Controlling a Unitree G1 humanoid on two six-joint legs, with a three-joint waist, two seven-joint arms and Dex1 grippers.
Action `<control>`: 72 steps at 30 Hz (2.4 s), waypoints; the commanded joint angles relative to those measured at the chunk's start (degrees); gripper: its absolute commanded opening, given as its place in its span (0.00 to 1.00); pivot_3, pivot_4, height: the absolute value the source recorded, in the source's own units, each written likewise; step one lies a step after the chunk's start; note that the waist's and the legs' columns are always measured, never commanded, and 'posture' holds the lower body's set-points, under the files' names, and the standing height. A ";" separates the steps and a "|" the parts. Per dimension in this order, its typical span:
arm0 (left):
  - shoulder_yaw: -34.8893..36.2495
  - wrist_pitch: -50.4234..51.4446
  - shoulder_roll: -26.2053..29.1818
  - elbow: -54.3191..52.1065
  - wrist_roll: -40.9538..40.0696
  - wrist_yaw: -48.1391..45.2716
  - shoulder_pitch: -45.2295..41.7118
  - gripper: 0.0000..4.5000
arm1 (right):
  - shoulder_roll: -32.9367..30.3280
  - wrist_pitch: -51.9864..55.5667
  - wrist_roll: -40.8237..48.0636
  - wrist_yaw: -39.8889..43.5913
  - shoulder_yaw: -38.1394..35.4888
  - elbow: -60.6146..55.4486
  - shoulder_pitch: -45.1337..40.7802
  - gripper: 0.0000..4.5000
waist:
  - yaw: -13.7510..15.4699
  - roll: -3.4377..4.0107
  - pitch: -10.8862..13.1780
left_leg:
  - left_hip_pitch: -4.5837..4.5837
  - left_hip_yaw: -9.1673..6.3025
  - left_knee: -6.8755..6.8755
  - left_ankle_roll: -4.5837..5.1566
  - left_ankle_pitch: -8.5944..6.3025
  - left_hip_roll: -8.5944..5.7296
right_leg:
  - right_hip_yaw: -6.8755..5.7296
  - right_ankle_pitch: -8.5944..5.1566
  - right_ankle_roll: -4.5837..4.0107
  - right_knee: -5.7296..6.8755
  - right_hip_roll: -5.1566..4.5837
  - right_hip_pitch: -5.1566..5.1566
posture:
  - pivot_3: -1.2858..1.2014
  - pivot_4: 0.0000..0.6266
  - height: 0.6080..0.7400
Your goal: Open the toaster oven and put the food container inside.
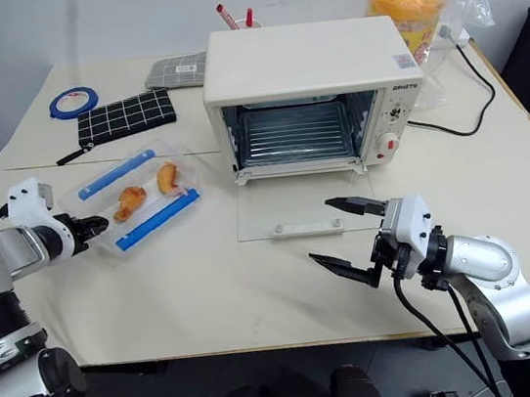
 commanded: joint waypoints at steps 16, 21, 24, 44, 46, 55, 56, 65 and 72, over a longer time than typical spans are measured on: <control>-11.96 -1.15 16.05 -4.91 -6.59 -20.73 -3.50 0.01 | -2.50 -0.01 1.13 -1.38 -5.11 -2.99 3.79 1.00 | 0.31 -0.13 0.07 | -0.16 -0.03 0.00 0.06 -0.01 -0.08 | -0.10 0.00 0.00 -0.11 -0.09 -0.04 | 0.52 0.24 1.00; -16.60 6.68 13.93 -14.38 -11.57 -23.75 -3.61 0.01 | -3.91 0.88 1.50 -2.77 -9.75 -4.24 7.77 1.00 | 0.14 -0.13 0.07 | -0.19 -0.04 0.00 0.12 -0.05 -0.06 | -0.07 0.00 0.00 -0.20 -0.12 0.00 | 0.52 0.24 1.00; -17.30 8.88 10.02 -15.92 -11.39 -22.16 -5.29 0.01 | -4.34 1.25 1.55 -3.43 -12.40 -5.28 10.71 1.00 | 0.01 -0.12 0.08 | -0.17 -0.04 0.00 0.11 -0.04 -0.02 | -0.10 0.00 0.00 -0.14 -0.02 -0.01 | 0.52 0.24 1.00; -25.76 -3.28 -19.47 -2.30 -2.01 -10.56 -16.95 0.01 | -1.85 2.40 1.21 -9.67 -15.13 -13.09 19.51 1.00 | 0.41 -0.12 0.08 | -0.08 0.06 0.08 0.11 -0.02 -0.09 | 0.03 0.00 0.01 -0.03 0.12 0.01 | 0.52 0.24 1.00; -26.53 -3.99 -20.28 -1.42 -1.63 -10.65 -16.82 0.01 | -1.56 2.40 1.00 -10.26 -14.95 -13.41 19.59 1.00 | 0.36 -0.12 0.08 | -0.07 0.06 0.08 0.11 -0.02 -0.08 | 0.04 0.00 0.01 -0.03 0.14 0.01 | 0.52 0.24 1.00; -27.86 -8.50 -21.56 1.04 -0.12 -11.17 -17.01 0.48 | -0.63 1.83 0.57 -11.82 -15.62 -14.41 21.07 1.00 | 0.50 -0.12 0.07 | 0.02 0.07 0.11 0.06 0.02 -0.07 | 0.07 0.00 0.01 -0.20 0.17 0.05 | 0.52 0.24 1.00; -27.75 -8.79 -21.68 0.92 -0.22 -11.34 -17.05 0.54 | -0.59 1.77 0.56 -11.93 -15.71 -14.47 21.25 1.00 | 0.52 -0.12 0.07 | 0.02 0.07 0.10 0.06 0.02 -0.07 | 0.07 0.00 0.01 -0.21 0.17 0.05 | 0.52 0.24 1.00; -27.18 -13.18 -19.07 1.08 -0.99 -15.90 -16.44 0.92 | -0.92 1.38 0.68 -12.24 -17.37 -14.60 22.84 1.00 | 0.43 -0.11 0.07 | 0.02 0.08 0.09 0.05 0.02 -0.05 | 0.09 0.00 0.01 -0.20 0.21 0.05 | 0.52 0.24 1.00; -27.95 -25.64 -14.24 -0.86 -2.44 -27.77 -15.31 0.92 | -1.77 1.87 1.59 -12.23 -21.95 -14.18 23.85 1.00 | 0.83 -0.10 0.08 | 0.00 0.09 0.10 0.05 0.02 -0.06 | 0.09 0.00 0.01 -0.21 0.21 0.05 | 0.52 0.24 1.00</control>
